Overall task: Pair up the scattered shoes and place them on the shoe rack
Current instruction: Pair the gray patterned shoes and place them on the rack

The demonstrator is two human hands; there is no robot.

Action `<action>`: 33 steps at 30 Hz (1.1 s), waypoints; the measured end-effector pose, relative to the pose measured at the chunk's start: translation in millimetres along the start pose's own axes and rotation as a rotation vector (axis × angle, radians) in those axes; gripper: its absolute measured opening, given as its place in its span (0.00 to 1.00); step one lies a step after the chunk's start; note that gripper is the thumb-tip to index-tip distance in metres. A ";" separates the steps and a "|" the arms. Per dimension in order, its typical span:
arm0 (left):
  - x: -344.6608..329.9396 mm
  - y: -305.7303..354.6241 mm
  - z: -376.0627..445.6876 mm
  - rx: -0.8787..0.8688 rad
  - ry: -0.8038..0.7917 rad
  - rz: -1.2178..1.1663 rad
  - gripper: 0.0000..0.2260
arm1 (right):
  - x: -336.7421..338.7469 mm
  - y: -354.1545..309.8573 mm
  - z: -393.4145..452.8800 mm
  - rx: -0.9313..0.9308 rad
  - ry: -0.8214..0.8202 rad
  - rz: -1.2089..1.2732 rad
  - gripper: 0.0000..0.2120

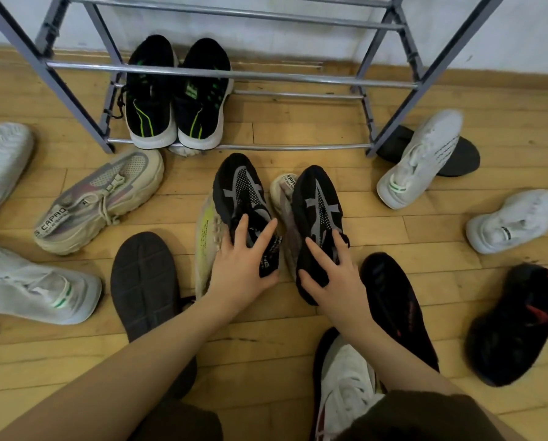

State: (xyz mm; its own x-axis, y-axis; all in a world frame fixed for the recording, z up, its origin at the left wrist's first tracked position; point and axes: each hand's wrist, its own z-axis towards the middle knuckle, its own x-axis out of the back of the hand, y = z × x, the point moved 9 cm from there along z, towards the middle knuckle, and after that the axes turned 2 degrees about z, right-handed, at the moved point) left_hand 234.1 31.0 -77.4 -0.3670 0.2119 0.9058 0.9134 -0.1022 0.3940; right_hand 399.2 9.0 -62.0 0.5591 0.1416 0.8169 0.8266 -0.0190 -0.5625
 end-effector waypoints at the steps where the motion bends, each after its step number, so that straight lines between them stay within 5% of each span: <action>1: 6.6 -4.2 -1.6 0.000 0.019 -0.084 0.40 | 3.0 -2.5 0.5 0.010 0.026 0.001 0.27; 11: 76.6 -29.9 -21.4 -0.131 0.205 -0.365 0.33 | 4.9 -71.8 34.6 0.166 0.107 0.002 0.23; 20: 35.7 -45.3 -26.9 -0.155 0.031 0.028 0.28 | -26.8 -45.1 44.8 0.141 -0.032 -0.314 0.24; 28: 33.7 -48.4 -26.3 -0.039 0.168 0.091 0.33 | -33.4 -27.9 37.7 0.159 -0.073 -0.255 0.34; 33: 25.7 -41.2 -17.0 0.034 0.084 0.121 0.30 | -27.3 -30.0 36.0 0.190 -0.047 -0.152 0.33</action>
State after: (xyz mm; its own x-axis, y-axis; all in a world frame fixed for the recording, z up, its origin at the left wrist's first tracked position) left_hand 184.0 24.2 -67.7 -0.2655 0.1181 0.9569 0.9570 -0.0884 0.2764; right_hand 356.8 41.3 -72.1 0.4220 0.1745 0.8897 0.8716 0.1920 -0.4511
